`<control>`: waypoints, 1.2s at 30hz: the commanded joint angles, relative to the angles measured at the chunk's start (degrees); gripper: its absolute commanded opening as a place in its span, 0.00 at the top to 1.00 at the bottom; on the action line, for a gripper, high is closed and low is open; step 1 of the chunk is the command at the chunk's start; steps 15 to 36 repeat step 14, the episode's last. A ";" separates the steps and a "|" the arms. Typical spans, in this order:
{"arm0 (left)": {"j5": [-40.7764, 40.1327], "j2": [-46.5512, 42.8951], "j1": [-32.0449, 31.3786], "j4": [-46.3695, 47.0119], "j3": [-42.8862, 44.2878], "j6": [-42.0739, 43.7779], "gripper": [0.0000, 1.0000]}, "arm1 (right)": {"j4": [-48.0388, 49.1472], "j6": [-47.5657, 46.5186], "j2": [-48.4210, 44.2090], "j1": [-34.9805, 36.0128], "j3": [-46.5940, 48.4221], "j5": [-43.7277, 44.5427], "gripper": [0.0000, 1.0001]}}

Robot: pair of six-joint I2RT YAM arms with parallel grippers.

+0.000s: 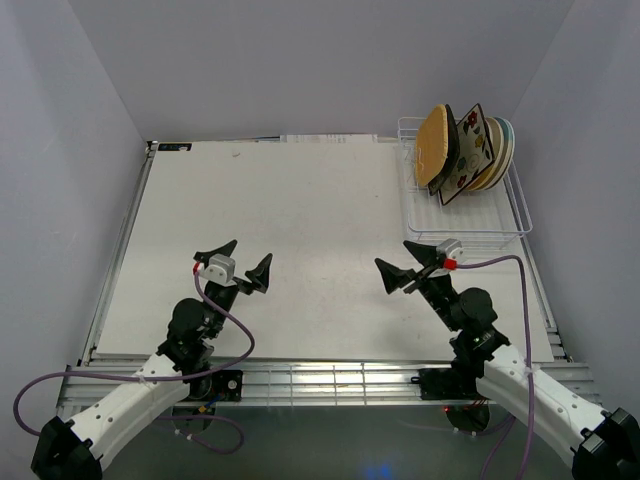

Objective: Load the plates into the dish rack
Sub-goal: Reset both arms

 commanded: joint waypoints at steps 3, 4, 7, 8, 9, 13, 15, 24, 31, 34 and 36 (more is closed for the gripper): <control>0.25 0.40 0.34 2.77 -1.10 0.75 0.02 | -3.49 -0.77 -5.77 0.30 -0.90 0.03 0.10; 0.25 0.85 0.34 3.03 -1.10 1.18 0.02 | -3.75 -0.68 -7.08 0.30 -1.08 0.03 0.10; 0.42 2.51 0.34 3.74 -1.19 1.36 0.02 | -3.84 -0.68 -9.02 0.30 -2.04 0.38 0.10; 0.60 2.69 0.34 4.00 -1.28 1.45 0.02 | -4.45 -0.76 -9.38 0.30 -2.04 0.56 0.10; 0.69 2.96 0.34 4.26 -1.45 1.54 0.02 | -4.81 -0.85 -9.47 0.30 -2.04 0.56 0.10; 0.34 3.57 0.34 4.97 -1.54 1.72 0.02 | -6.04 -1.38 -8.95 0.30 -1.34 -0.49 0.10; 0.25 3.66 0.34 4.97 -1.54 1.72 0.02 | -5.87 -1.29 -8.77 0.30 -1.17 -0.15 0.10; 0.25 3.66 0.34 4.97 -1.54 1.72 0.02 | -5.87 -1.29 -8.77 0.30 -1.17 -0.15 0.10; 0.25 3.66 0.34 4.97 -1.54 1.72 0.02 | -5.87 -1.29 -8.77 0.30 -1.17 -0.15 0.10; 0.25 3.66 0.34 4.97 -1.54 1.72 0.02 | -5.87 -1.29 -8.77 0.30 -1.17 -0.15 0.10; 0.25 3.66 0.34 4.97 -1.54 1.72 0.02 | -5.87 -1.29 -8.77 0.30 -1.17 -0.15 0.10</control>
